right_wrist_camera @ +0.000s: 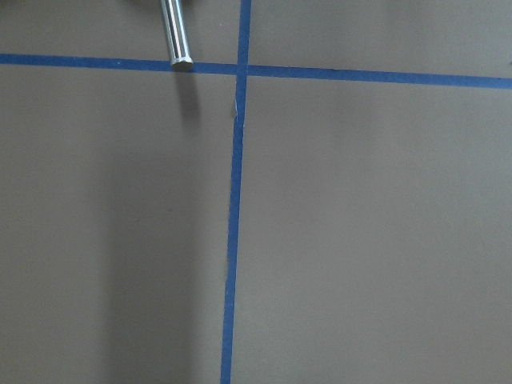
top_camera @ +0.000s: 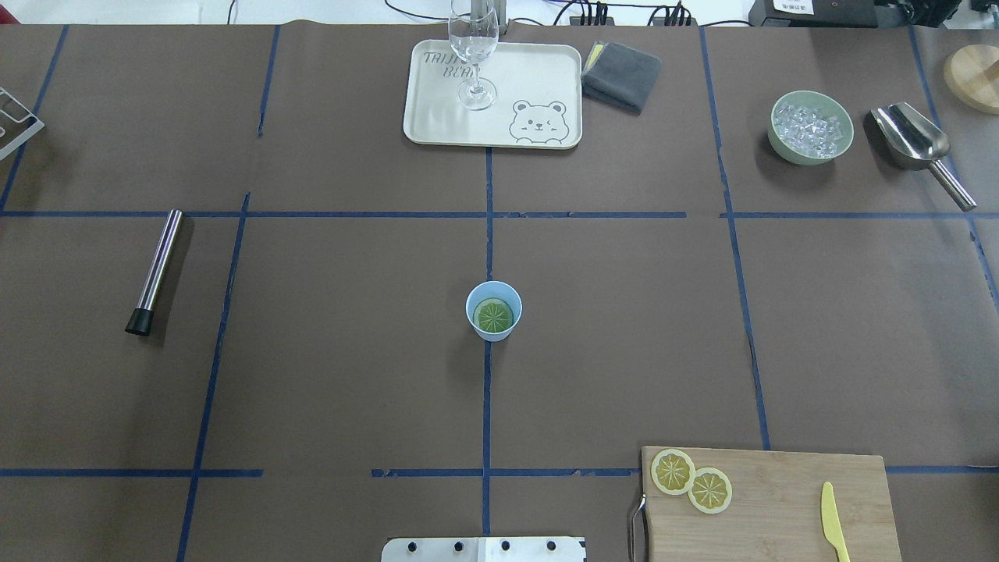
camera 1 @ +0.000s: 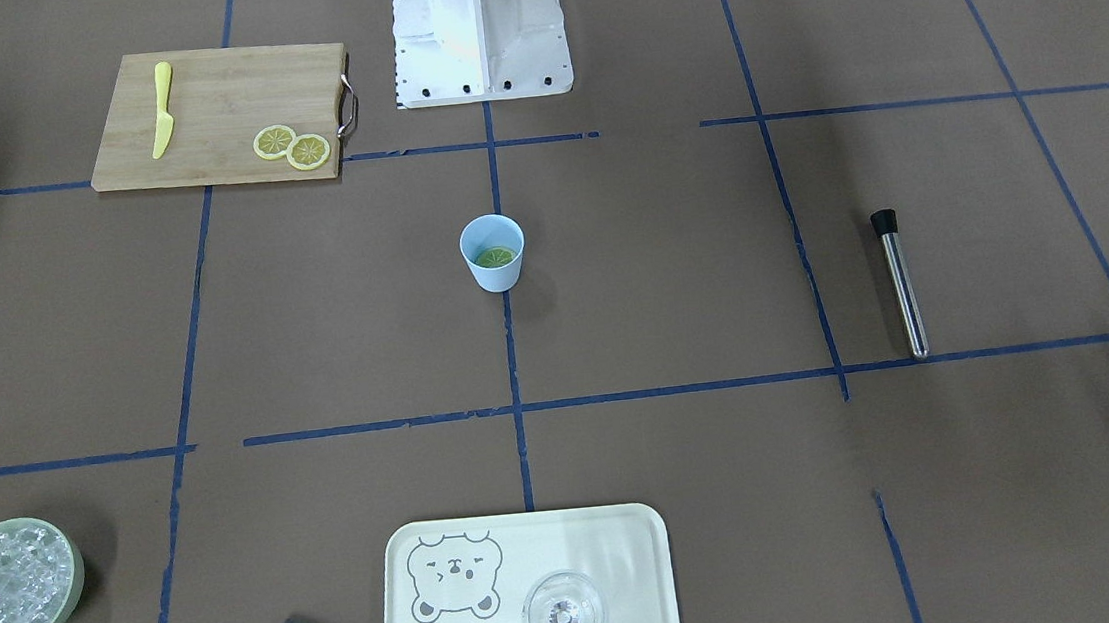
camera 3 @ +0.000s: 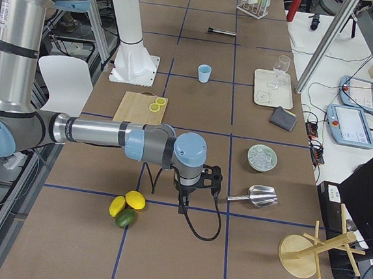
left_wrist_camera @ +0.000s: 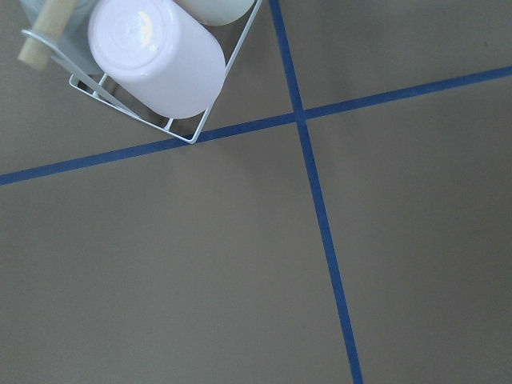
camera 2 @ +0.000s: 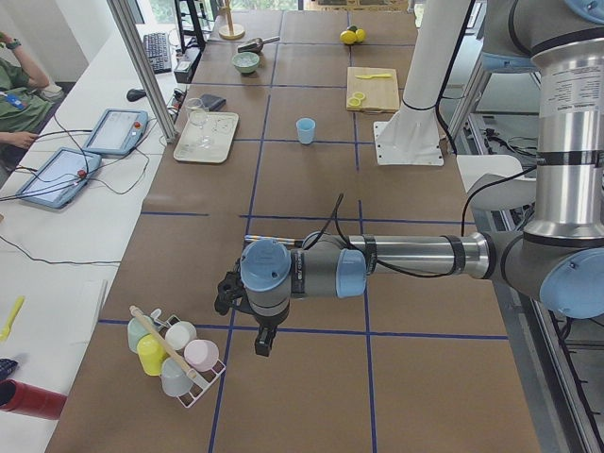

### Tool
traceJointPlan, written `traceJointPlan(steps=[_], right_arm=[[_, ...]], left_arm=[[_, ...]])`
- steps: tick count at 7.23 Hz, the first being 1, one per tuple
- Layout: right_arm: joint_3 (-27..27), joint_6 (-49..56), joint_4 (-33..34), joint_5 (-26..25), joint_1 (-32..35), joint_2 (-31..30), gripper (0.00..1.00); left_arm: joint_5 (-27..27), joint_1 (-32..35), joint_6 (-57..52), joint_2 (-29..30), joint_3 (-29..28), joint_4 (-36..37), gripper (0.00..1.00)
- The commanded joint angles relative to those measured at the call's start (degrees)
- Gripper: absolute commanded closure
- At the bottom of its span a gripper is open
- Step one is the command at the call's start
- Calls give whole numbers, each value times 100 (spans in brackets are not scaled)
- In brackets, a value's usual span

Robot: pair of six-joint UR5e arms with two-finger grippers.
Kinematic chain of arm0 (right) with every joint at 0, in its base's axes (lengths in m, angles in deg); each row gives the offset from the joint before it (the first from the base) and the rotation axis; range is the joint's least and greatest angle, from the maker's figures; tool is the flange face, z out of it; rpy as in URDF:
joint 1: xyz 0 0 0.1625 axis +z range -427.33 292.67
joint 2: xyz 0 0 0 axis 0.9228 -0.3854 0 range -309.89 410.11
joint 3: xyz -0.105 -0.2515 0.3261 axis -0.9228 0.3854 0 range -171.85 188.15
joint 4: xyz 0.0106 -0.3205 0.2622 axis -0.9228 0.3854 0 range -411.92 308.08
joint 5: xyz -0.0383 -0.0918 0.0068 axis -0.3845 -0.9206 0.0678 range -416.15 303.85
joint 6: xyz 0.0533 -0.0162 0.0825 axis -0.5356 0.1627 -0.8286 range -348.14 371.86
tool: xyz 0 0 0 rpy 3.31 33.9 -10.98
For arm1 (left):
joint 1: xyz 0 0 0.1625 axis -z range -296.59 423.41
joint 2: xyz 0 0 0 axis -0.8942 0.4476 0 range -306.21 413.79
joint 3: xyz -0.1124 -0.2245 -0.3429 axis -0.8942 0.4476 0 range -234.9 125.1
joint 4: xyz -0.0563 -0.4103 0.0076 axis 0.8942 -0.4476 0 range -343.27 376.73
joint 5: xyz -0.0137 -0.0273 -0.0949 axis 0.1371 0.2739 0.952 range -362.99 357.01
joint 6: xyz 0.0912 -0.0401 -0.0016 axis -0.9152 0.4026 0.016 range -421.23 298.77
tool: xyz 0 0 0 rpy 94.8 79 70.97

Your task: Squeeze lemon into cup

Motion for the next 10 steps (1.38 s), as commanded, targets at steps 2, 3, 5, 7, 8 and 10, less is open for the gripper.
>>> traceJointPlan(steps=[2, 3, 5, 7, 8, 10], right_arm=[[29, 53, -26, -160, 0, -250, 0], [-49, 106, -52, -423, 35, -418, 0], [-199, 11, -52, -426, 26, -254, 0], [-287, -8, 27, -390, 35, -191, 0], [-313, -8, 27, -382, 26, -208, 0], [-296, -8, 18, -346, -26, -243, 0]], left_arm=[[-48, 13, 13, 16, 42, -26, 0], [-57, 13, 4, -19, 59, -17, 0], [-48, 13, 4, -28, 68, -17, 0], [-39, 13, 4, -54, 94, -17, 0], [-39, 22, 13, -55, 103, -17, 0], [-39, 22, 13, -55, 94, -17, 0]])
